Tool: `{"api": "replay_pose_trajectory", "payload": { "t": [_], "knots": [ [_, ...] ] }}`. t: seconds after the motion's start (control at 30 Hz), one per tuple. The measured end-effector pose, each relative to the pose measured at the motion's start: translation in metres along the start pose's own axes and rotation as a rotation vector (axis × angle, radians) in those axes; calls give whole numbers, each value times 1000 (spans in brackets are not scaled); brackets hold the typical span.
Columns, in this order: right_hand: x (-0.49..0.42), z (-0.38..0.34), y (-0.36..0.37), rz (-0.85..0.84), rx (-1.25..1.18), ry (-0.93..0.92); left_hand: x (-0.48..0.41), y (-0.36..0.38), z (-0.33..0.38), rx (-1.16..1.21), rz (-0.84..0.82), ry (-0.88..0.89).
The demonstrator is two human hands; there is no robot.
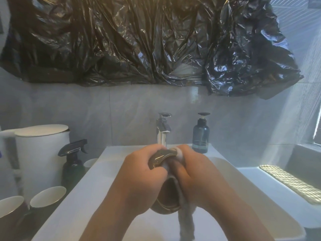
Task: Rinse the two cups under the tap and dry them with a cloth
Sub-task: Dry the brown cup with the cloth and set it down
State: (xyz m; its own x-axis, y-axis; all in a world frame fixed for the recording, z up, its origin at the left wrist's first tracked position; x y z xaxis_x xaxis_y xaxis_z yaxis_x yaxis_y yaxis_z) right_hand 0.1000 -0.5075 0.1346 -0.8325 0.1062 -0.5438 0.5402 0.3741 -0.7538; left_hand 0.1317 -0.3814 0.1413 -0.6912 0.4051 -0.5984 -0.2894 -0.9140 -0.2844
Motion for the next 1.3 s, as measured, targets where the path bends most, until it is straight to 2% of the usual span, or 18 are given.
{"api": "replay_pose_trajectory", "payload": {
  "t": [0.07, 0.13, 0.2, 0.27, 0.33, 0.43, 0.53, 0.6, 0.67, 0.8, 0.9, 1.0, 1.13, 1.2, 1.3],
  "knots": [
    [0, 1, -7, 104, 106, 46, 2, 2, 4, 2, 36, 34],
    [0, 6, -9, 172, 66, 120, 4, 0, 7, -11, 152, 71],
    [-1, 11, -1, 160, -28, 207, 8, -6, 13, -19, 304, 105],
    [-3, 14, 9, 130, -123, 254, 11, -11, 20, -37, 388, 142],
    [-3, 14, 15, 108, -165, 296, 10, -12, 21, -73, 355, 140],
    [-1, 14, 11, 120, -98, 260, 5, -7, 15, -120, 177, 103],
    [0, 7, 5, 146, 4, 58, 2, 3, 6, -155, 10, 57],
    [2, -1, 2, 152, 38, -58, 2, 5, 4, -141, 4, 84],
    [1, -1, 1, 161, 29, -68, 4, 4, 10, -119, 80, 131],
    [-2, 15, 1, 229, -123, 193, 12, -4, 22, -93, 360, 227],
    [-2, 16, 15, 206, -246, 265, 18, -10, 23, -65, 503, 225],
    [1, 17, 9, 184, -236, 254, 11, -7, 18, -31, 374, 147],
    [9, 6, -21, 159, 3, 104, 4, 1, 14, 28, 131, 50],
    [14, 0, -29, 168, 80, 54, 5, 3, 18, 25, 103, 60],
    [16, -1, -33, 198, 75, 34, 7, 0, 25, 17, 156, 107]
  ]
}}
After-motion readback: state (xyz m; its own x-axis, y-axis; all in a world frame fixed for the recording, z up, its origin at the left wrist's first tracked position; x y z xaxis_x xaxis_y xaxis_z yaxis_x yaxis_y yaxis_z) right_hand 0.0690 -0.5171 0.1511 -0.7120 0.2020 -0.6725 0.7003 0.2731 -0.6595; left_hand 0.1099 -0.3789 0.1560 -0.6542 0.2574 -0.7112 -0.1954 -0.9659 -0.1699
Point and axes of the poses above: each hand's wrist, its own x-axis away from the middle knuckle, its own y-axis out of the palm, z = x × y, the point moved 7 cm from there along -x, towards the middle knuckle, and after that the axes turned 7 degrees about x, right-handed, at the moved point
